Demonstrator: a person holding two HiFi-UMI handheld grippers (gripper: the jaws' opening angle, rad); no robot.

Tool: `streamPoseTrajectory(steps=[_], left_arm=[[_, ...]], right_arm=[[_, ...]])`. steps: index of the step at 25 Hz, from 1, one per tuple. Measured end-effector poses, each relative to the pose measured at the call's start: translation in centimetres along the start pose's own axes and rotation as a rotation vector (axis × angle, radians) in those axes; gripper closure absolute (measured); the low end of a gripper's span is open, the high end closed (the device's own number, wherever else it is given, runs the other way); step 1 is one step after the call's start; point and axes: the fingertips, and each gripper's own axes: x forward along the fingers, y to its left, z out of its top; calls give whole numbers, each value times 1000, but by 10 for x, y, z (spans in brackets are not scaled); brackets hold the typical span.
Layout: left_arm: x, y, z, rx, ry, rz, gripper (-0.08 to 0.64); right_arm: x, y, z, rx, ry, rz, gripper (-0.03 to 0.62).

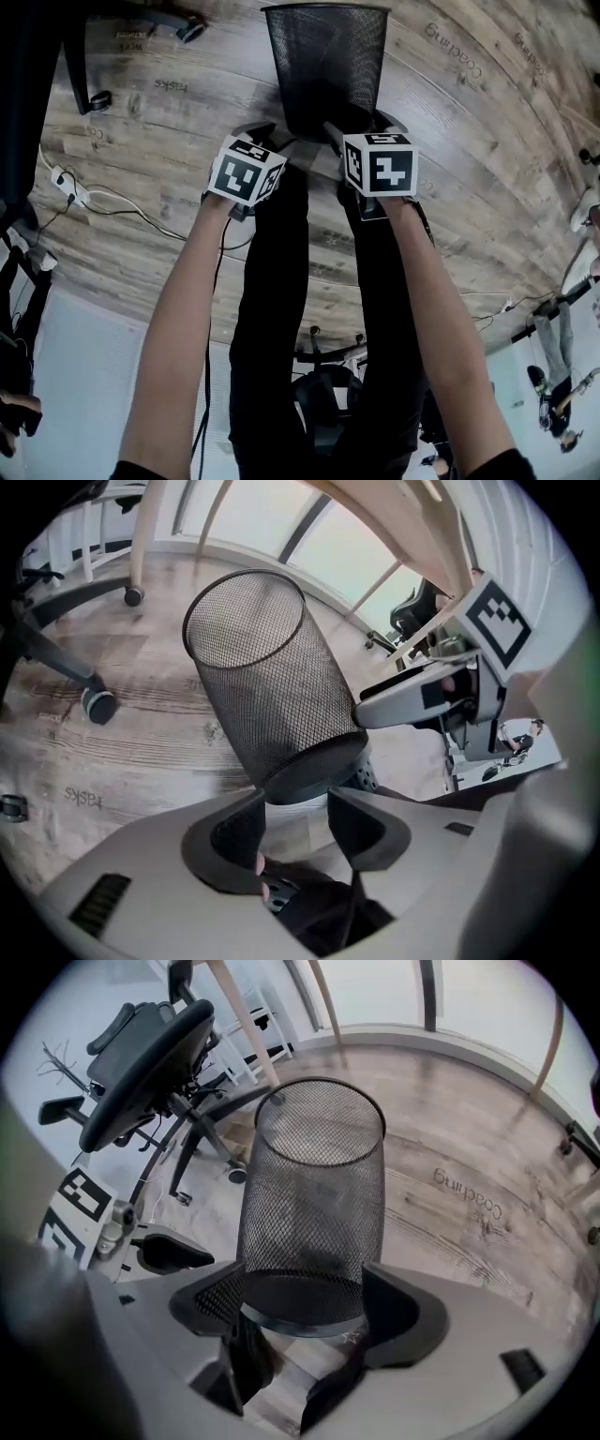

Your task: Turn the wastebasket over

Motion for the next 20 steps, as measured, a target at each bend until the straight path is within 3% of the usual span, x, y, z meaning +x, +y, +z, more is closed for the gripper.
streamPoseTrajectory(steps=[13,20], left_arm=[[-19,10,25,35,-14,-13,339],[-40,24,80,123,-76,15,339]], right_arm=[[16,0,-7,-7,51,7,224],[18,-1,-8,-8,77,27,218]])
